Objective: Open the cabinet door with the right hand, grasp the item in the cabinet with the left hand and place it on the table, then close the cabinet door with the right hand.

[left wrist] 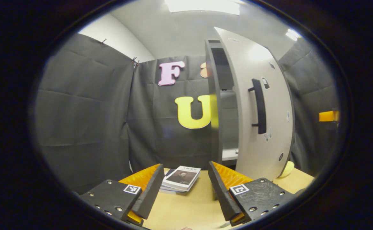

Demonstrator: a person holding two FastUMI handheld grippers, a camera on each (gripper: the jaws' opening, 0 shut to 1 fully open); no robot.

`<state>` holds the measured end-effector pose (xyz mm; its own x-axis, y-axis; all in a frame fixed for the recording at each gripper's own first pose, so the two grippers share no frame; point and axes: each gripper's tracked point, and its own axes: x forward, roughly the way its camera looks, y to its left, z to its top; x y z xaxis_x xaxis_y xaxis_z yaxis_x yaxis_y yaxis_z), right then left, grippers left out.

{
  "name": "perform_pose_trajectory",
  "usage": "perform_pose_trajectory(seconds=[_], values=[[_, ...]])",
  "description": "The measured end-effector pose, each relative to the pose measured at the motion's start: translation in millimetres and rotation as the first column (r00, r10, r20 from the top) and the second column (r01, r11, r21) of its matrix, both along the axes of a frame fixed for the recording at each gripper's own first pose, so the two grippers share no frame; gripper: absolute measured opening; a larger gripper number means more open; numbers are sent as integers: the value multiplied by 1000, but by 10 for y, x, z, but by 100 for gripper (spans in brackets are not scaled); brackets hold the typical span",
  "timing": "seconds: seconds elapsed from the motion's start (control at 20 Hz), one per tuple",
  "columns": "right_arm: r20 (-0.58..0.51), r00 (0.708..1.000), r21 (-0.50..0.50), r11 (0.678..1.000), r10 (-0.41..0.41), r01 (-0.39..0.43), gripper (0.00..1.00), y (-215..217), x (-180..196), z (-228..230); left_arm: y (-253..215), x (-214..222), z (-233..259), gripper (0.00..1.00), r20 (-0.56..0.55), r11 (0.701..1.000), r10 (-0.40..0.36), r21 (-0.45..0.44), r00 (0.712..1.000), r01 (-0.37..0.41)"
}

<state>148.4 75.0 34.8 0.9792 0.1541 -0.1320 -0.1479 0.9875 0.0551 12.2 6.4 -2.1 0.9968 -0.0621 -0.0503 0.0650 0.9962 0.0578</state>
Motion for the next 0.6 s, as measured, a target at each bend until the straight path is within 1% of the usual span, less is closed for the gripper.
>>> perform_pose_trajectory(seconds=[0.05, 0.15, 0.2, 0.25, 0.4, 0.45, 0.5, 0.6], values=[[0, 1000, -2, 1000, -8, 8, 96, -86, -3, -15, -86, 13, 21, 84, 6, 1000, -4, 2, 1000, 4], [5, 1000, -7, 1000, -21, 21, 96, -239, -27, -47, -242, 27, 76, 84, 13, 1000, -13, 0, 1000, 13], [8, 1000, -9, 1000, -28, 28, 96, -313, -32, -63, -298, 24, 123, 86, 16, 1000, -15, 2, 1000, 15], [9, 999, -9, 999, -33, 33, 96, -371, -36, -82, -348, 18, 141, 84, 18, 1000, -17, 5, 1000, 17], [5, 999, -9, 999, -41, 41, 96, -508, -29, -197, -496, -11, 188, 84, 25, 1000, -21, 13, 999, 21], [2, 999, -12, 999, -43, 43, 92, -541, -37, -234, -536, -29, 189, 84, 27, 1000, -22, 18, 999, 21], [-3, 999, -14, 999, -43, 43, 96, -569, -47, -283, -576, -46, 190, 84, 26, 1000, -21, 22, 999, 21], [-14, 999, -12, 999, -40, 40, 96, -601, -50, -355, -634, -92, 175, 84, 26, 999, -22, 29, 999, 21]])
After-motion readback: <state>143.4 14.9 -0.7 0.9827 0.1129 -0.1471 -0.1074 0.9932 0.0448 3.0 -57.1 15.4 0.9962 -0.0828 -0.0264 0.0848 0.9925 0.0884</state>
